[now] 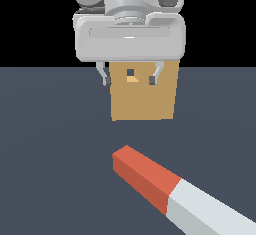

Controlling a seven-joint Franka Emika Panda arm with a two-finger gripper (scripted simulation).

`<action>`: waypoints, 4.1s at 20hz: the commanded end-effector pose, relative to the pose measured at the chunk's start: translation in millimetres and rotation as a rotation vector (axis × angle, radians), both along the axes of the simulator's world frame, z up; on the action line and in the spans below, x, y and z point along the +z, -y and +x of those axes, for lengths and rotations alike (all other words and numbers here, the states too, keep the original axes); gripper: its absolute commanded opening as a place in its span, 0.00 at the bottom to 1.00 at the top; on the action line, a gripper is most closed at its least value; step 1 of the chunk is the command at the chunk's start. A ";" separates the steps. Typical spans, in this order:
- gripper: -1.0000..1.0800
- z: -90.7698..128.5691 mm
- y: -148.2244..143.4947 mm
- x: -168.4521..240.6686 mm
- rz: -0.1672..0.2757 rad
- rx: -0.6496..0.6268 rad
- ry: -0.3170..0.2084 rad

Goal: Insert the peg into the horizontal hole in a box.

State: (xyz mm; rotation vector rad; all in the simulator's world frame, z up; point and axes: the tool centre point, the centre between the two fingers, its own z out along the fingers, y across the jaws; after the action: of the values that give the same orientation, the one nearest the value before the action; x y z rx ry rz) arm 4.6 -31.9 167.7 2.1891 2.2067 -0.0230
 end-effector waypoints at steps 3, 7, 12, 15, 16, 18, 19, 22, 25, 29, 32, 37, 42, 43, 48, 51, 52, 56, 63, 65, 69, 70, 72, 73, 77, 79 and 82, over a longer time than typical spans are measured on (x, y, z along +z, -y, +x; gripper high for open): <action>0.96 0.0 0.5 -0.2 0.000 0.002 0.000; 0.96 0.4 4.2 -2.0 0.001 0.016 0.000; 0.96 1.6 14.2 -6.7 0.002 0.055 -0.002; 0.96 3.1 23.0 -10.9 0.003 0.089 -0.003; 0.96 3.7 26.4 -12.6 0.004 0.102 -0.003; 0.96 5.3 34.0 -16.2 0.005 0.132 -0.004; 0.96 6.3 38.1 -18.3 0.005 0.148 -0.004; 0.96 10.0 51.6 -25.0 0.007 0.202 -0.006; 0.96 14.7 65.4 -32.0 0.010 0.258 -0.008; 0.96 22.5 83.9 -41.8 0.012 0.334 -0.010; 0.96 29.5 97.7 -49.4 0.015 0.393 -0.012; 0.96 43.9 120.4 -62.6 0.018 0.497 -0.015; 0.96 60.9 141.2 -75.9 0.022 0.600 -0.019; 0.96 64.2 144.7 -78.3 0.023 0.618 -0.019; 0.96 78.8 158.0 -88.1 0.025 0.695 -0.022; 0.96 85.6 163.2 -92.2 0.026 0.727 -0.024; 0.96 87.5 164.5 -93.4 0.026 0.736 -0.024; 0.96 93.4 168.3 -96.7 0.027 0.763 -0.025; 0.96 97.4 170.4 -98.7 0.027 0.779 -0.026; 0.96 97.2 169.9 -98.4 0.027 0.778 -0.026; 0.96 97.0 169.8 -98.8 0.027 0.777 -0.026; 0.96 97.0 169.8 -100.1 0.027 0.777 -0.026; 0.96 96.9 169.7 -105.0 0.027 0.777 -0.026; 0.96 96.8 169.6 -108.7 0.027 0.777 -0.026; 0.96 96.1 169.2 -130.8 0.027 0.777 -0.026; 0.96 95.6 169.2 -140.8 0.027 0.776 -0.026; 0.96 95.6 169.1 -149.2 0.027 0.776 -0.026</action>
State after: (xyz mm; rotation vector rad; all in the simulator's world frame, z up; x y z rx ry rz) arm 99.7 -200.9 22.1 1.2043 2.9038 -0.0006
